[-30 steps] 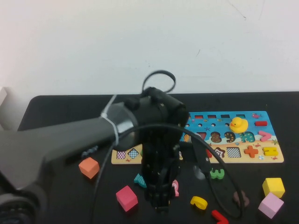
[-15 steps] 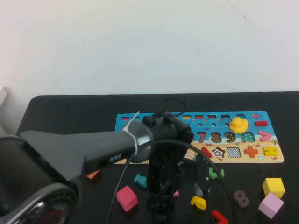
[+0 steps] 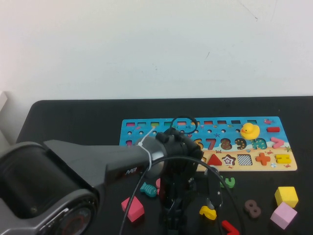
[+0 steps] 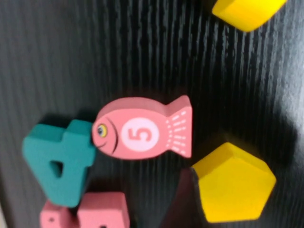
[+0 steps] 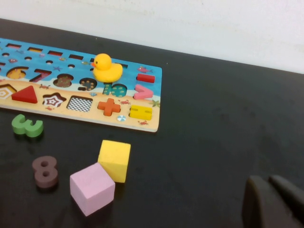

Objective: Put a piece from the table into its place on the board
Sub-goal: Pick up the "Pentagon"

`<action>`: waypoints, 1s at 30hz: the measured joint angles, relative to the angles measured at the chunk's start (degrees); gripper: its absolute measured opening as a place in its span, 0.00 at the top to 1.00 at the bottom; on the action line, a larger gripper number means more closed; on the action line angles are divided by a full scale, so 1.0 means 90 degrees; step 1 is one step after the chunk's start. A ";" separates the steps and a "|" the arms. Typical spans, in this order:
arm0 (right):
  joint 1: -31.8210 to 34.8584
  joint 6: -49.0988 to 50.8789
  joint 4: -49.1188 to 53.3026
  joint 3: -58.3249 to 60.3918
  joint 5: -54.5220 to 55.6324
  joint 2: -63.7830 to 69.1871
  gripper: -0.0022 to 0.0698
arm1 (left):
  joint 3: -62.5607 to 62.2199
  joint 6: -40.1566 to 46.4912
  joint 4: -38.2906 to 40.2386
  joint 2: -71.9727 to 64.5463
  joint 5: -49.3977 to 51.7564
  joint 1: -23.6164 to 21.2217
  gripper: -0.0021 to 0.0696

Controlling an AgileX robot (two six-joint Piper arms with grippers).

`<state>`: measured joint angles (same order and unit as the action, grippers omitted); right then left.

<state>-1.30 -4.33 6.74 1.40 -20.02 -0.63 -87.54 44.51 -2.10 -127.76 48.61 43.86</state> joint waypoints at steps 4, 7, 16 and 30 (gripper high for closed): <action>0.0000 0.0016 0.0000 0.0000 0.0000 0.0000 0.94 | 0.0000 0.0000 0.0000 -0.0146 -0.0012 0.0000 0.27; 0.0000 0.0016 0.0000 0.0000 0.0000 0.0000 0.94 | 0.0000 0.0000 0.0024 -0.0184 -0.0024 0.0000 0.27; 0.0000 0.0020 0.0000 0.0000 0.0000 0.0000 0.94 | 0.0000 -0.0247 0.0024 -0.0184 -0.0024 0.0000 0.52; 0.0000 0.0020 0.0000 0.0000 0.0000 0.0000 0.94 | -0.0011 -0.1043 -0.0831 0.0263 0.0654 0.0000 0.52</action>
<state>-1.30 -4.15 6.74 1.40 -20.02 -0.63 -87.63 35.13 -9.58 -125.40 54.49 43.86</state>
